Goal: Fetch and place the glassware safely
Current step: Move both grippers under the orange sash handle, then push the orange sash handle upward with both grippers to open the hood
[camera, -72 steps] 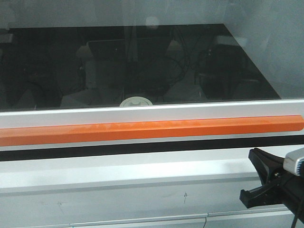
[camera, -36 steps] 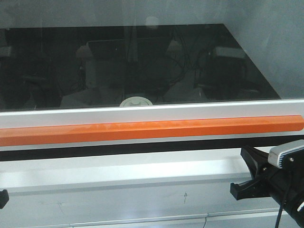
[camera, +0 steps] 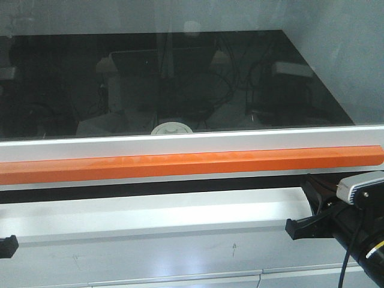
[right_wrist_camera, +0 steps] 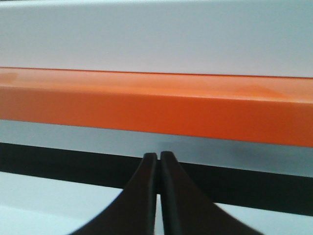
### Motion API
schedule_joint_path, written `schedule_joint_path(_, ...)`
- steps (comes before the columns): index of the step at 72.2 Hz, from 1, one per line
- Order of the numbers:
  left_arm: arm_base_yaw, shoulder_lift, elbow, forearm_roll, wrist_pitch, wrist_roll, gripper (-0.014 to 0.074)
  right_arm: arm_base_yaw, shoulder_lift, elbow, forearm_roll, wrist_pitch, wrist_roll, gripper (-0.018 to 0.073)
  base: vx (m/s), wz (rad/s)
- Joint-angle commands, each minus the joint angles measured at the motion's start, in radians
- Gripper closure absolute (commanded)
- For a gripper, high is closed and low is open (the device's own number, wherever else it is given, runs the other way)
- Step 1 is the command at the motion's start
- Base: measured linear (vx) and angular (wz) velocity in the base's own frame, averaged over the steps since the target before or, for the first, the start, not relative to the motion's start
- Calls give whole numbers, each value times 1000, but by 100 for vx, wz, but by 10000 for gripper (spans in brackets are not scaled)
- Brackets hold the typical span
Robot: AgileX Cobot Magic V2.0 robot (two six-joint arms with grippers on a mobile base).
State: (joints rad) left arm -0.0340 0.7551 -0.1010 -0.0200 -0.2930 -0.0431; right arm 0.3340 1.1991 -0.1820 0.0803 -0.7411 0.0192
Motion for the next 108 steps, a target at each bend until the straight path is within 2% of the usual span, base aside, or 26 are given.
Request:
schedule_joint_path(1, -1, 15, -22, -9, -108, 0, 603, 1, 7, -27, -1, -117, -2, 563, 0, 0)
schedule_joint_path(38, -1, 162, -22, -9, -245, 0, 603, -1, 58, -27, 25, -215, -3, 559, 0, 0)
schedule_joint_path(59, -1, 189, -17, -9, -332, 0, 603, -1, 58, -27, 102, -216, -3, 560, 0, 0)
schedule_joint_path(88, -1, 189, -17, -9, -369, 20, 603, -1, 58, -27, 102, -226, -12, 560, 0, 0)
schedule_joint_path(92, -1, 189, -17, -12, -372, 27, 603, -1, 58, -27, 101, -226, -41, 560, 0, 0)
schedule_joint_path(108, -1, 198, -17, -64, -382, 65, 603, -1, 58, -29, 100, -223, -74, 560, 0, 0)
